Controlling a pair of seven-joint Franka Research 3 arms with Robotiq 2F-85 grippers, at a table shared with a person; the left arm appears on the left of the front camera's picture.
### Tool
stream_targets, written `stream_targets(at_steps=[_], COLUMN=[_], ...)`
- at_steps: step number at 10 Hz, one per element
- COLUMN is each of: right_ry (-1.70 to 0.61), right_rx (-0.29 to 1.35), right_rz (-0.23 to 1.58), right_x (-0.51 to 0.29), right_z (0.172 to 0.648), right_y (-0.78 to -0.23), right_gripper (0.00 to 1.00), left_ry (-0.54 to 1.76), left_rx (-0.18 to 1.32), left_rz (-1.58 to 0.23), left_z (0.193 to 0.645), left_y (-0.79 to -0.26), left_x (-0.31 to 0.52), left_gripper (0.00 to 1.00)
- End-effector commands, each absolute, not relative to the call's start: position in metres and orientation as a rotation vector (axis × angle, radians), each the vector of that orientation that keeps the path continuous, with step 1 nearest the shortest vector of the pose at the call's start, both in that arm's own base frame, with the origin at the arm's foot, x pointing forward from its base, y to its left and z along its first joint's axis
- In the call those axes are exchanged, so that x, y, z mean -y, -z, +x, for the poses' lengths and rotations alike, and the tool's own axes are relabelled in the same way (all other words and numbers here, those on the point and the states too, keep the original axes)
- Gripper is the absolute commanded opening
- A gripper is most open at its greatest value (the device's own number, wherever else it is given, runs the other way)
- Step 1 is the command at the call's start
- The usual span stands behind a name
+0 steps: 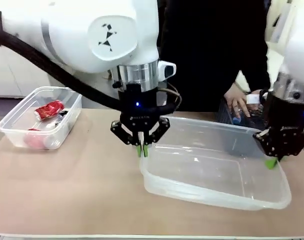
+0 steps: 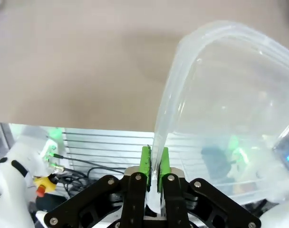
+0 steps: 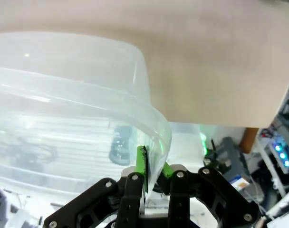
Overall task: Sort the waste into each basket.
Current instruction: Pick up the Organizing box on the right side of the table and lift it, then offer the picked Organizing box to the human.
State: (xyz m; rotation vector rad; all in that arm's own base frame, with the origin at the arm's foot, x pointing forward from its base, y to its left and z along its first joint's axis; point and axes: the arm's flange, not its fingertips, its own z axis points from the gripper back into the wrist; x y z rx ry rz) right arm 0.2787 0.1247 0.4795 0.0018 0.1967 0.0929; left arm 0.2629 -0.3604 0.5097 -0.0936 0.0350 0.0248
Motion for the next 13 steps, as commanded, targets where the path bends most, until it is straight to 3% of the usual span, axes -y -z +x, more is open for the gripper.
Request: stream_targets(at_steps=[1, 5, 9, 10, 13], right_ry=[-0.095, 0.030, 0.234, 0.061, 0.061], right_rx=[-0.317, -0.347, -0.341, -0.353, -0.353], right_rz=[0.024, 0.081, 0.118, 0.103, 0.103], right_x=[-0.164, -0.222, -0.208, -0.216, -0.216], right_z=[0.324, 0.376, 0.389, 0.394, 0.394], right_y=[-0.490, -0.491, -0.490, -0.483, -0.483], right_gripper=[0.00, 0.00, 0.00, 0.00, 0.00], left_ry=[-0.201, -0.215, -0.156, -0.165, -0.165], left_rx=[0.030, 0.033, -0.030, -0.022, -0.022], left_rz=[-0.081, -0.094, 0.011, -0.014, -0.014], left_z=[0.269, 0.307, 0.353, 0.330, 0.330], left_y=[-0.517, -0.517, -0.487, -0.496, -0.496], left_x=[0.325, 0.283, 0.261, 0.263, 0.263], left_gripper=[0.00, 0.00, 0.00, 0.00, 0.00])
